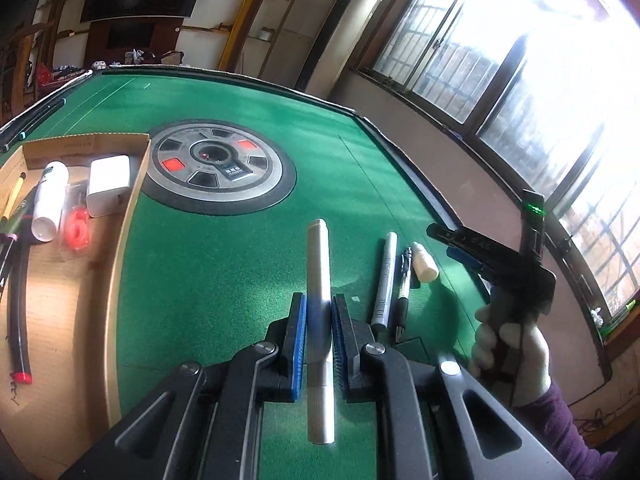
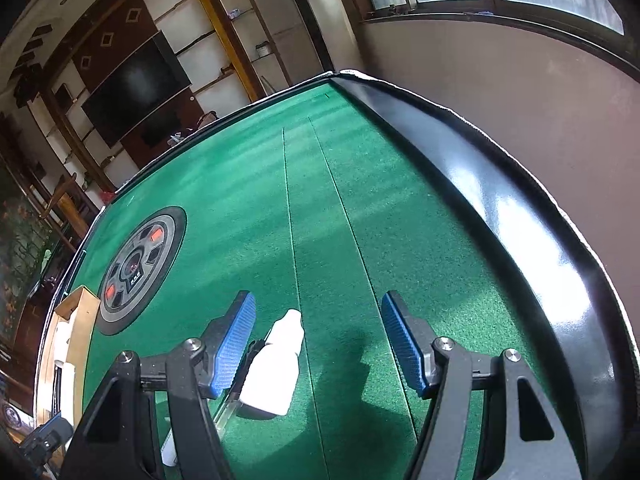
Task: Organize rigid objects
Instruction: 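Grasp the white marker with the left gripper, then grasp the white printed marker with the right gripper while the left gripper holds its marker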
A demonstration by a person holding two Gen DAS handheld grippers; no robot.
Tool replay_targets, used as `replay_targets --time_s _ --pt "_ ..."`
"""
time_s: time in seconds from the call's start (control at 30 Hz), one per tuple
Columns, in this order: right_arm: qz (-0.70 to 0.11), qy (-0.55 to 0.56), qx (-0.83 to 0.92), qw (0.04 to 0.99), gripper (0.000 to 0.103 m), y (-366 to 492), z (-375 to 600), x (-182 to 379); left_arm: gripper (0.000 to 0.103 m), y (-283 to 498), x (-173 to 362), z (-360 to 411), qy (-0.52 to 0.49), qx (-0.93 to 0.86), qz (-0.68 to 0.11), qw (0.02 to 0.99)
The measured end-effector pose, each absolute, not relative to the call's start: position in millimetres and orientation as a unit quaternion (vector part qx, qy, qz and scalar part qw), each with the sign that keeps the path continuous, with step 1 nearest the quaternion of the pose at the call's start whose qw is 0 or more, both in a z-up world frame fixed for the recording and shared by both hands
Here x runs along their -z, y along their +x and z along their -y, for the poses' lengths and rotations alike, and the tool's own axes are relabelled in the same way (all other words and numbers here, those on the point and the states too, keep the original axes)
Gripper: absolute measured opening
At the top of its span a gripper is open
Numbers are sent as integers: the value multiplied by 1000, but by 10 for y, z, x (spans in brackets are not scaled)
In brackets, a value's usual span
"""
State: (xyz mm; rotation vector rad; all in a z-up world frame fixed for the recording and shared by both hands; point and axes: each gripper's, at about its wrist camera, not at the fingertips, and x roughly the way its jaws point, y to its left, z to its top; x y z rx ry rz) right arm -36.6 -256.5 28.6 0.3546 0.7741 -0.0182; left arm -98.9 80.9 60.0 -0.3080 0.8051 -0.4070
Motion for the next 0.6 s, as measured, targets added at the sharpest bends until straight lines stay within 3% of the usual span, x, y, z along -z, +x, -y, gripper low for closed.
replay_targets --time_s 0.17,0.33,0.6 --pt "-367 169 -35 914 63 -562 2384 -467 12 -1170 -648 -1047 -164 199 -382 888" --pt "-420 147 -110 889 63 -521 1933 -436 12 -1253 -615 -1284 -196 194 -377 884" --pt "-470 73 -88 875 63 -334 1505 -228 12 -1450 -710 -1717 -217 166 -349 897"
